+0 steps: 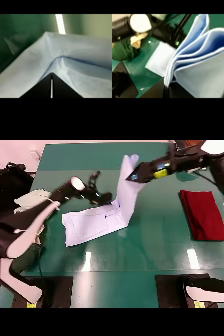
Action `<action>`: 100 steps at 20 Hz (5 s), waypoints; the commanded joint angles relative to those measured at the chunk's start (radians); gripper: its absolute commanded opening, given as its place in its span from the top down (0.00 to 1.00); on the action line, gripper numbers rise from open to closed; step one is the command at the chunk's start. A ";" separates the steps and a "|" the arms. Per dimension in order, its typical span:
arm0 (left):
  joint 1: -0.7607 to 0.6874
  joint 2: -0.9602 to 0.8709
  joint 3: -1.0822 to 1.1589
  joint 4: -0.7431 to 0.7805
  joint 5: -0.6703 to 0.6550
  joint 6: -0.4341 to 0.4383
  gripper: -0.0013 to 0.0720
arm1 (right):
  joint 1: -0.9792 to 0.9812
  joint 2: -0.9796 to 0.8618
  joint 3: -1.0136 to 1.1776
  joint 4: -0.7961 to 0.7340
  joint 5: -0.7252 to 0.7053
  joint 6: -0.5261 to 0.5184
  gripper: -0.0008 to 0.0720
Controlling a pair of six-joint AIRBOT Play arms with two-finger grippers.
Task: Fold the shirts.
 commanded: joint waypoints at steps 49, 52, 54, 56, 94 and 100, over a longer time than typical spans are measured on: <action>-0.081 0.337 0.101 0.236 -0.074 0.026 0.95 | -0.641 -0.165 -0.097 -0.272 -0.203 0.060 0.97; -0.081 0.337 0.101 0.222 -0.061 0.023 0.95 | -0.842 -0.146 -0.090 -0.271 -0.205 0.060 0.97; -0.081 0.337 0.101 0.206 -0.054 0.022 0.95 | -0.924 -0.146 -0.088 -0.262 -0.225 0.060 0.97; -0.081 0.337 0.101 0.203 -0.053 0.023 0.95 | -0.967 -0.146 -0.088 -0.243 -0.230 0.060 0.97; -0.081 0.337 0.101 0.202 -0.105 0.007 0.95 | -0.714 0.524 -0.549 -0.318 -0.087 0.140 0.19; -0.081 0.337 0.102 0.202 -0.026 0.007 0.95 | -0.291 0.489 -0.549 -0.323 -0.123 0.139 0.30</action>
